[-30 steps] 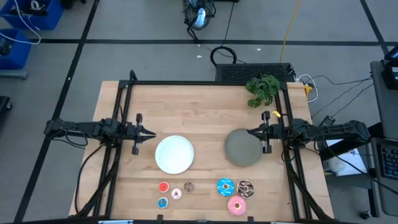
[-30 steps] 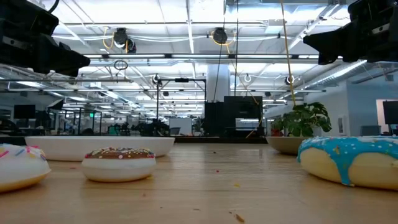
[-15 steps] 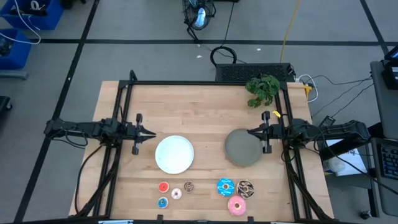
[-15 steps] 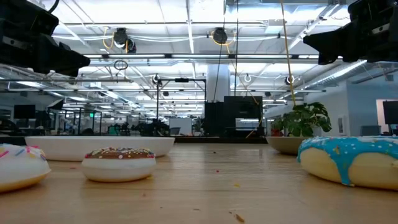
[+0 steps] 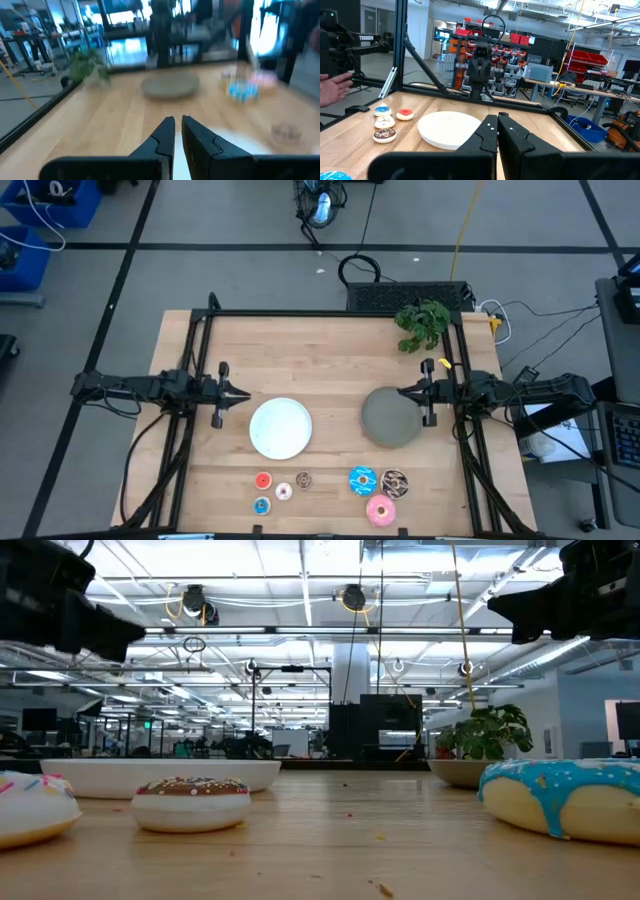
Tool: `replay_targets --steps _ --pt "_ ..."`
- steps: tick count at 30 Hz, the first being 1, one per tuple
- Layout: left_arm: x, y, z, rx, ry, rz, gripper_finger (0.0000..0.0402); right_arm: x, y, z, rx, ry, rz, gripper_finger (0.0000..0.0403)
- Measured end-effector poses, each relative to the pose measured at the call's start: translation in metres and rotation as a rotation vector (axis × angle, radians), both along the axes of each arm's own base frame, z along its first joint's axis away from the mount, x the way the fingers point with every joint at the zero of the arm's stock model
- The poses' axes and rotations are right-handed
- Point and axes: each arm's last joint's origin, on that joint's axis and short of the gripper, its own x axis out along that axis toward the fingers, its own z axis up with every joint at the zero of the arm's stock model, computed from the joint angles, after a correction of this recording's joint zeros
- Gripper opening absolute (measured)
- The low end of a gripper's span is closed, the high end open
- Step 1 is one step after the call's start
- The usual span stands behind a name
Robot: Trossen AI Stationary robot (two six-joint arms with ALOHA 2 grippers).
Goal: Pick & Place donuts
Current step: Put the small orange donut on the white plate
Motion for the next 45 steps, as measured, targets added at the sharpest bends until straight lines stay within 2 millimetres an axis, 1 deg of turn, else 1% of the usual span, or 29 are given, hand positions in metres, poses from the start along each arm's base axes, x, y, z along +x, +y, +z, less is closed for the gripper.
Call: replay_targets --steps 2,6,16,20,23,25,29,33,37,41,45 --pt "0.000 0.000 0.005 -0.039 -0.049 0.000 0.0037 0.000 0.000 0.000 0.000 0.000 0.000 0.0000" --pt "0.000 0.000 0.011 -0.034 -0.111 -0.001 0.0037 0.000 0.000 0.000 0.000 -0.002 0.000 0.0000" --pt "0.000 0.000 0.012 -0.044 -0.120 -0.002 0.0037 0.000 0.000 0.000 0.000 -0.002 0.000 0.0000" --pt "-0.001 0.000 0.015 -0.047 -0.150 0.009 0.0037 0.000 0.000 0.000 0.000 -0.002 0.000 0.0000" --pt "-0.001 0.002 0.019 -0.051 -0.197 0.069 0.0037 0.000 0.000 0.001 -0.046 -0.010 -0.006 0.0000" --pt "-0.002 0.005 0.021 -0.060 -0.213 0.170 0.0037 0.000 0.000 0.002 -0.062 -0.020 -0.008 0.0000" --pt "-0.002 0.009 0.014 -0.039 -0.148 0.329 0.0037 0.000 0.000 0.002 -0.048 -0.018 -0.006 0.0000" --pt "0.000 0.011 0.005 -0.020 -0.051 0.384 0.0037 0.000 0.000 0.001 0.001 -0.010 -0.004 0.0000" --pt "0.003 0.010 -0.002 0.008 0.023 0.347 0.0037 0.000 0.000 0.002 -0.035 -0.018 -0.011 0.0000" --pt "0.007 0.007 -0.006 -0.047 0.068 0.285 0.0037 0.000 0.000 0.001 -0.027 -0.014 -0.008 0.0000" --pt "0.009 0.006 -0.009 -0.031 0.096 0.256 0.0037 0.000 0.000 0.000 -0.026 -0.002 -0.007 0.0000"
